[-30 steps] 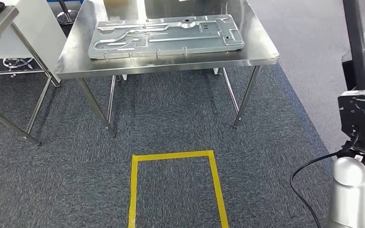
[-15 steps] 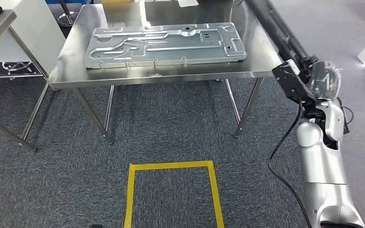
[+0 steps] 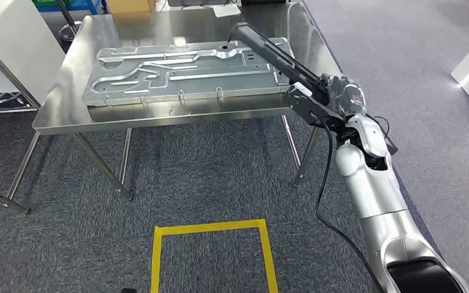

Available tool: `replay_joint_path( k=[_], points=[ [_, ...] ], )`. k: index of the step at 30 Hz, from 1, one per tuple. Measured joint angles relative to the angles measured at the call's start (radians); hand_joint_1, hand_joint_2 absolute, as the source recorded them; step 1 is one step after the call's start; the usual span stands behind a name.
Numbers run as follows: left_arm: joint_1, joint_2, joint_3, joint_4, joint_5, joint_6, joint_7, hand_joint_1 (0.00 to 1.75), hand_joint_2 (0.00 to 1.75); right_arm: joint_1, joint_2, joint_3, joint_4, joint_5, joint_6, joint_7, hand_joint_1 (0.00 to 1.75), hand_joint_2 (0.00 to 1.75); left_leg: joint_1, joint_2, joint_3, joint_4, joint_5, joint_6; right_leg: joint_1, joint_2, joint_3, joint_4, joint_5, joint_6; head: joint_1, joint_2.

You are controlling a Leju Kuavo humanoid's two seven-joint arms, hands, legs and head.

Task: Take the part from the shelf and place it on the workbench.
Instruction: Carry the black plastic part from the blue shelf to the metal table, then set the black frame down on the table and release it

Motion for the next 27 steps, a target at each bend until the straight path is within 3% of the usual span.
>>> replay_joint_path(
  k=[2,4,6,8,9,10,11,13,14,15,17,19,22,24,25,26,27],
  points=[
    [-0.002,0.000,0.000,0.000,-0.002,0.000,0.000,0.00,0.00,-0.008,0.012,0.019,0.016,0.005,0.007,-0.006,1.75,1.75,0.002,-0.002,0.023,-0.014,0.007,0.005,0.000,0.005,0.007,0.014,0.000,0.011,0.000,0.000],
    [-0.007,-0.001,-0.001,0.001,-0.004,0.001,-0.001,0.00,0.00,-0.019,0.024,0.038,0.031,0.013,0.011,-0.013,1.75,1.75,0.005,-0.002,0.049,-0.026,0.010,0.010,-0.001,0.005,-0.018,0.072,0.000,0.018,0.002,0.000],
    [-0.012,-0.001,-0.001,0.001,-0.005,0.003,-0.001,0.00,0.00,-0.030,0.035,0.059,0.045,0.022,0.011,-0.016,1.75,1.75,0.006,-0.001,0.063,-0.030,0.001,0.015,-0.003,0.002,-0.087,0.177,-0.034,0.024,0.005,0.000],
    [-0.014,-0.001,-0.001,0.001,-0.005,0.004,-0.001,0.00,0.00,-0.033,0.045,0.080,0.059,0.027,0.011,-0.016,1.75,1.75,0.006,-0.004,0.077,-0.030,-0.015,0.016,-0.004,0.000,-0.161,0.253,-0.087,0.030,0.004,0.000],
    [-0.014,-0.002,-0.001,0.001,-0.006,0.004,-0.001,0.00,0.00,-0.032,0.049,0.089,0.065,0.028,0.011,-0.016,1.75,1.75,0.006,-0.007,0.087,-0.030,-0.025,0.015,-0.004,0.000,-0.182,0.256,-0.099,0.032,0.005,0.000],
    [-0.013,-0.002,-0.001,0.001,-0.006,0.004,-0.001,0.00,0.00,-0.033,0.054,0.097,0.071,0.029,0.012,-0.016,1.75,1.75,0.006,-0.010,0.099,-0.030,-0.035,0.014,-0.005,-0.001,-0.188,0.230,-0.087,0.032,0.005,0.000],
    [-0.012,-0.003,-0.001,0.002,-0.007,0.003,-0.001,0.00,0.00,-0.035,0.059,0.106,0.076,0.030,0.013,-0.016,1.75,1.75,0.006,-0.012,0.114,-0.029,-0.047,0.012,-0.004,-0.001,-0.182,0.175,-0.046,0.030,0.005,0.000],
    [-0.011,-0.006,-0.001,0.003,-0.008,0.002,-0.001,0.00,0.00,-0.044,0.066,0.121,0.086,0.033,0.018,-0.016,1.75,1.75,0.005,-0.015,0.136,-0.028,-0.070,0.006,0.001,0.000,-0.162,0.052,0.072,0.018,0.004,0.000],
    [-0.013,-0.007,-0.001,0.003,-0.008,0.002,-0.001,0.00,0.00,-0.049,0.071,0.130,0.091,0.035,0.022,-0.016,1.75,1.75,0.005,-0.015,0.142,-0.028,-0.079,0.001,0.004,0.000,-0.155,0.012,0.116,0.011,0.003,0.000],
    [-0.014,-0.008,-0.001,0.003,-0.008,0.001,0.000,0.00,0.00,-0.055,0.078,0.137,0.097,0.036,0.026,-0.016,1.75,1.75,0.004,-0.015,0.145,-0.027,-0.085,-0.005,0.006,0.001,-0.153,-0.005,0.135,0.003,0.002,0.000],
    [-0.017,-0.007,-0.001,0.003,-0.011,-0.001,0.000,0.00,0.00,-0.068,0.093,0.154,0.111,0.039,0.037,-0.016,1.75,1.75,0.004,-0.013,0.142,-0.014,-0.083,-0.018,0.007,0.003,-0.146,-0.009,0.132,-0.011,0.000,0.000],
    [-0.019,-0.007,-0.001,0.003,-0.015,-0.004,0.002,0.00,0.00,-0.081,0.108,0.173,0.130,0.046,0.048,-0.019,1.75,1.75,0.006,-0.008,0.113,0.043,-0.079,-0.030,0.004,0.004,-0.131,-0.016,0.122,-0.023,-0.001,0.000],
    [-0.021,-0.007,-0.001,0.003,-0.017,-0.007,0.003,0.00,0.00,-0.094,0.134,0.209,0.172,0.066,0.054,-0.026,1.75,1.75,0.016,-0.002,0.009,0.201,-0.130,-0.047,0.001,0.004,-0.105,-0.020,0.101,-0.031,-0.003,0.000],
    [-0.020,-0.008,-0.001,0.003,-0.018,-0.008,0.004,0.00,0.00,-0.094,0.148,0.233,0.200,0.079,0.053,-0.027,1.75,1.75,0.024,0.001,-0.046,0.250,-0.164,-0.058,0.000,0.003,-0.083,-0.019,0.083,-0.029,-0.003,0.000],
    [-0.019,-0.008,-0.001,0.003,-0.018,-0.008,0.004,0.00,0.00,-0.094,0.153,0.243,0.212,0.084,0.053,-0.027,1.75,1.75,0.027,0.003,-0.054,0.232,-0.155,-0.062,-0.001,0.003,-0.071,-0.019,0.073,-0.027,-0.003,0.000],
    [-0.019,-0.008,-0.001,0.003,-0.018,-0.008,0.005,0.00,0.00,-0.096,0.158,0.251,0.223,0.089,0.053,-0.027,1.75,1.75,0.030,0.006,-0.047,0.183,-0.122,-0.064,-0.003,0.002,-0.057,-0.018,0.062,-0.024,-0.003,0.000],
    [-0.018,-0.008,-0.001,0.003,-0.018,-0.007,0.005,0.00,0.00,-0.099,0.162,0.258,0.232,0.093,0.053,-0.027,1.75,1.75,0.031,0.009,-0.030,0.117,-0.069,-0.065,-0.004,0.001,-0.044,-0.018,0.051,-0.020,-0.003,0.000]
  ],
)
